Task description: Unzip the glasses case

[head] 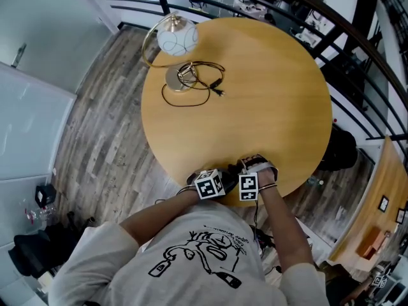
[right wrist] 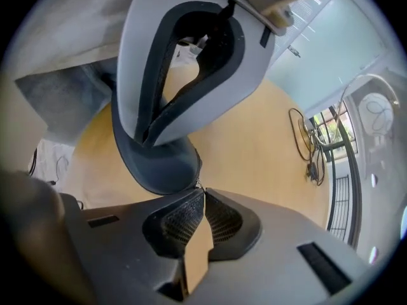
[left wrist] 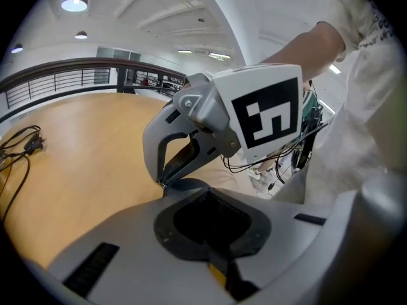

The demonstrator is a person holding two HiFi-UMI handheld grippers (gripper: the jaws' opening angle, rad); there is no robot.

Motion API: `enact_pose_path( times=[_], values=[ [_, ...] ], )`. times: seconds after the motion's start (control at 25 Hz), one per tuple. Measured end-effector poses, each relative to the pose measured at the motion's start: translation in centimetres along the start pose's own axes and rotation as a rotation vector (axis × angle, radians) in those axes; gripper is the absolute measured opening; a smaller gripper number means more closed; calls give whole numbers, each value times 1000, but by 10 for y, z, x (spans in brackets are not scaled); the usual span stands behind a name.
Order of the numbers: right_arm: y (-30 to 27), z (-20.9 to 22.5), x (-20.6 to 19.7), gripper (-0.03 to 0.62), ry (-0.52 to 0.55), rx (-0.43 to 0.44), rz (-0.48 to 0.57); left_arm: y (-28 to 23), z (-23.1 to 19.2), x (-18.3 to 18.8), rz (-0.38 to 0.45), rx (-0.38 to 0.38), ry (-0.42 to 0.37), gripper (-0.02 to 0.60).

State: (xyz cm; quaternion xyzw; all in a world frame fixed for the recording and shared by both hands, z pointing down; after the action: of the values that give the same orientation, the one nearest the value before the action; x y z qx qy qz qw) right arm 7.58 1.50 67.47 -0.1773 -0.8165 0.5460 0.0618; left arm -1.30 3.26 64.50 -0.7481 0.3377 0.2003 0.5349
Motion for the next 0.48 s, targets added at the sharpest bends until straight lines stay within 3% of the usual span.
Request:
enact_pose_path(
  times=[0.24, 0.48],
  values=[
    [6, -4, -18, 26, -407, -18, -26, 3, 0, -3, 24, 9, 39, 6],
    [31, -19, -51, 25, -1080, -15, 79, 16, -4, -6, 84, 43, 148, 6]
  ],
)
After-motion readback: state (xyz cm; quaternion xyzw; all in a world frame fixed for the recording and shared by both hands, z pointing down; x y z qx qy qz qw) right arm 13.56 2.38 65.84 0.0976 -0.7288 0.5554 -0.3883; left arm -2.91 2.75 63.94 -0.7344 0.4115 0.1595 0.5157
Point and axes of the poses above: the fingertips, and each gripper's own axes: y backward along the fingers, z to its right, x out of its top, the point moved 10 cm from there along y, backward along the fingers, and after that the axes turned 4 degrees about -x, right-handed, at the moved point
